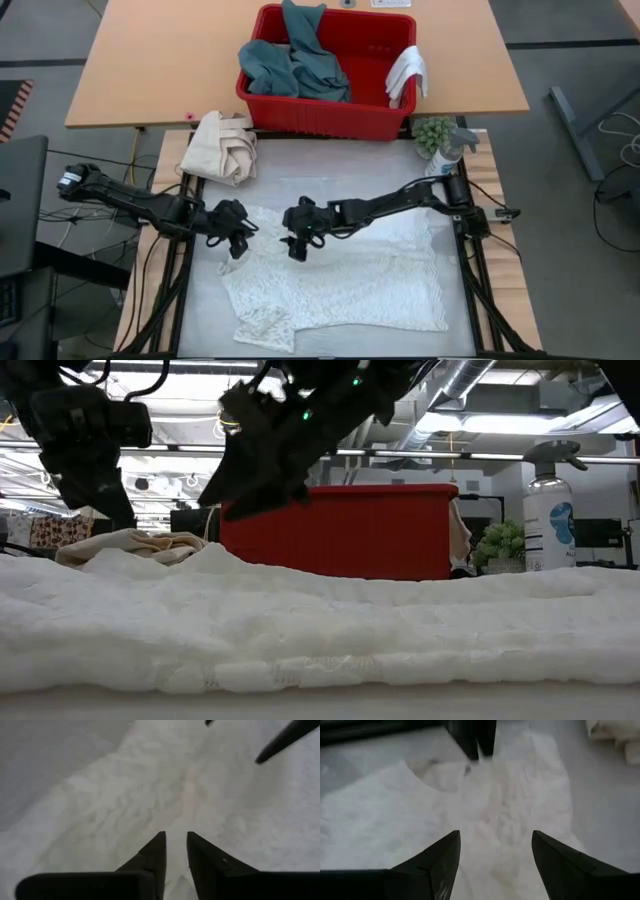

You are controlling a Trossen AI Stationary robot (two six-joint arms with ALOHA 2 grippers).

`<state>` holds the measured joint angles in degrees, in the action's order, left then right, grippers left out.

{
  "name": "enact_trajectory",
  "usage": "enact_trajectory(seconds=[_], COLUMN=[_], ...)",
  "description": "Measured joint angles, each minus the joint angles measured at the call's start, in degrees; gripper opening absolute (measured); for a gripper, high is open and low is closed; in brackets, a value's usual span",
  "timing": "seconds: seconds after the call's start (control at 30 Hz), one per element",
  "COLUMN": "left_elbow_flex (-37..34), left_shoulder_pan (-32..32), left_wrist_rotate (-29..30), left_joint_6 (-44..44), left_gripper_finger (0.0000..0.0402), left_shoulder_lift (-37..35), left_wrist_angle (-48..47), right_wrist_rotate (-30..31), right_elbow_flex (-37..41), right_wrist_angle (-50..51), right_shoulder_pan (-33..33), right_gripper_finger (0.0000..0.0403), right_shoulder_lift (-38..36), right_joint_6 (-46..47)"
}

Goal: Fold Laundry from Bin
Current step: Fold the white shirt

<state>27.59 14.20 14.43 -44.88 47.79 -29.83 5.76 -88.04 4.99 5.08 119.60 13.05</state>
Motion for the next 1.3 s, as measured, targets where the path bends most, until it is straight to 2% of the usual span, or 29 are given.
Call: enact_trajectory(seconds=[0.23, 0.43, 0.97, 1.3], left_elbow_flex=[0.0, -2.3, -2.7, -2.7], left_shoulder_pan=[0.0, 0.1, 5.7, 5.9], left_wrist_rotate=[2.5, -1.0, 4.5, 5.8], left_joint_6=[-0.8, -4.9, -11.4, -12.1], left_gripper_finger=[0.0155, 0.0198, 0.0202, 0.0202], left_shoulder_lift=[-0.2, 2.0, 2.1, 2.1], left_wrist_angle=[-1.7, -2.8, -1.8, -2.2], right_wrist_rotate=[0.1, 1.0, 4.7, 4.9], right_elbow_flex=[-0.5, -0.5, -0.5, -0.5], right_wrist_angle=[-0.6, -0.4, 2.7, 2.7], right_shoulder_pan=[0.2, 0.0, 0.2, 0.1], right_gripper_finger=[0.027, 0.027, 0.027, 0.027], right_shoulder_lift=[1.6, 1.6, 1.6, 1.6], right_joint_6=[0.9, 1.7, 5.5, 5.5])
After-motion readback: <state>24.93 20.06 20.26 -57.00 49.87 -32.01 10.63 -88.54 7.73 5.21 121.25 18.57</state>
